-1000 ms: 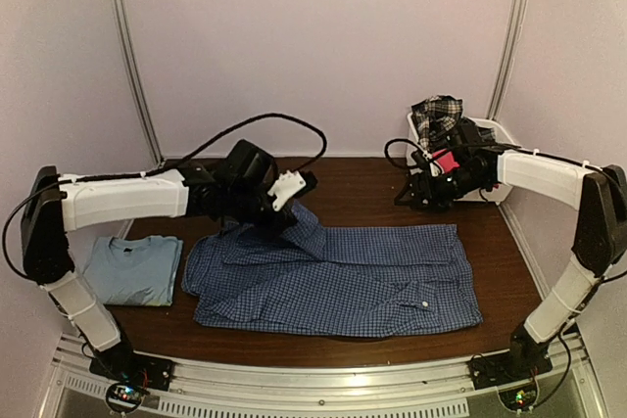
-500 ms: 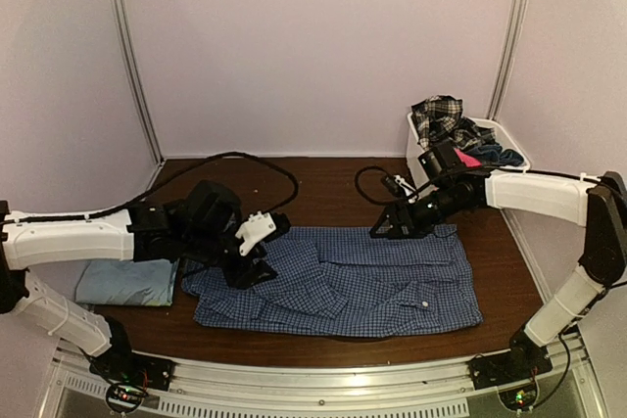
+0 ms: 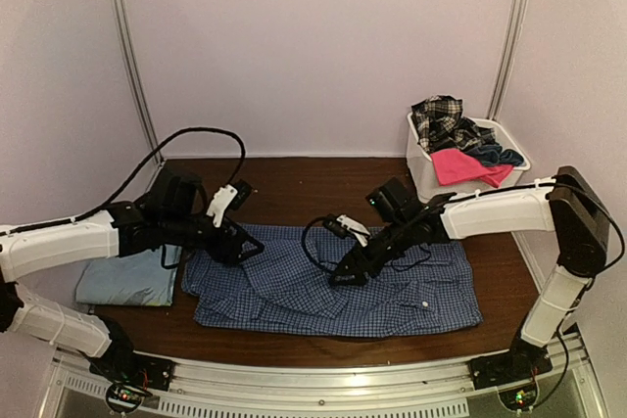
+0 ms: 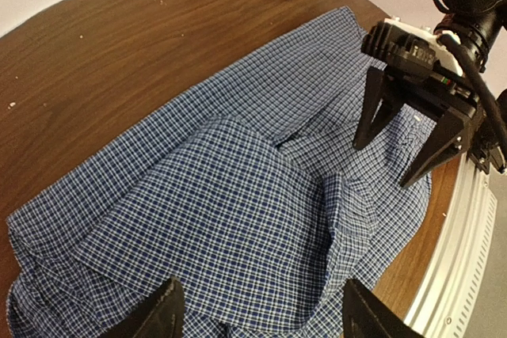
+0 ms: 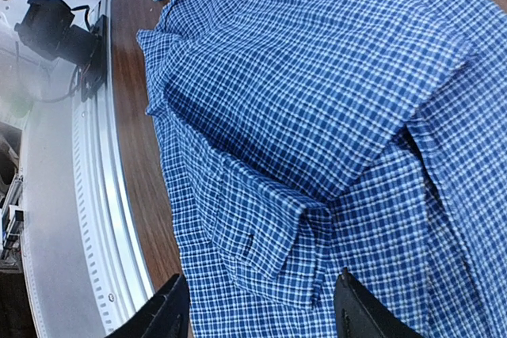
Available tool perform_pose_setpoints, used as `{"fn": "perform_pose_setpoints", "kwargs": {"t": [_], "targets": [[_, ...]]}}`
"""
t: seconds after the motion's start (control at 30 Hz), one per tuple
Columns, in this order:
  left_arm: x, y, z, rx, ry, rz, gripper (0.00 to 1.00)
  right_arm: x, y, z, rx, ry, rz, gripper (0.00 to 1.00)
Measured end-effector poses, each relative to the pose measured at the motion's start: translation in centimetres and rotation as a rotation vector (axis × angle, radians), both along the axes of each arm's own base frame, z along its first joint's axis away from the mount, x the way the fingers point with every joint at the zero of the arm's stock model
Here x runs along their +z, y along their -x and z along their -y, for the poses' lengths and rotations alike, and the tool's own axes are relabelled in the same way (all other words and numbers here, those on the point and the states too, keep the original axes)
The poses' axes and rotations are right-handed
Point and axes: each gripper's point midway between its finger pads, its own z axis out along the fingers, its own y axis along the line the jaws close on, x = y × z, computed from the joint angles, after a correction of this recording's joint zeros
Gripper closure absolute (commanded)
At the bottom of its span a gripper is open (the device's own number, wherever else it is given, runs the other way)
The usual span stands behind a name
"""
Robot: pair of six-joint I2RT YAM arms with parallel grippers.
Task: Fold and stack the mixed laundry pile
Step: Adjust the rectangle-folded shirt at the center of the board.
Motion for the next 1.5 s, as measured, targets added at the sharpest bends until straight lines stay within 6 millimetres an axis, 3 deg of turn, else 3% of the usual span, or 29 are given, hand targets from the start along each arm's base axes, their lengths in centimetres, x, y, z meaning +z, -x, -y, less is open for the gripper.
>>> {"fn": "perform_pose_setpoints", "kwargs": {"t": [0.17,0.5,0.67,0.77,1.03,1.3,1.5], "targets": [[-1.1,0.8,-0.1,0.008,0.033,-0.036,0.30,-1.1,0.8,-1.7,0.061,-0.019,0.036,0.35],[0.0,0.5,-0.2,0.029,0.067,-0.005,0.30,-2.5,0.1,-2.8,0.158,-0.016,0.128,0.34],[0.3,0.3,-0.5,0.049,0.061,0.010,0.30,-3.2,0.3,-3.2,0.218,-0.002,0.163,0.39],[0.7,0.0,-1.0,0.068,0.063,0.024,0.30,-3.3,0.7,-3.5,0.256,0.004,0.180,0.49],[1.1,-1.3,-2.8,0.141,0.054,0.040,0.31,-3.1,2.1,-4.2,0.335,0.019,0.221,0.98],[0.9,-2.1,-3.7,0.183,0.042,0.046,0.32,-2.6,2.8,-4.0,0.343,0.084,0.263,1.00],[0.2,-3.1,-4.7,0.232,0.013,0.042,0.32,1.9,5.2,-4.0,0.355,0.092,0.365,1.00]]}}
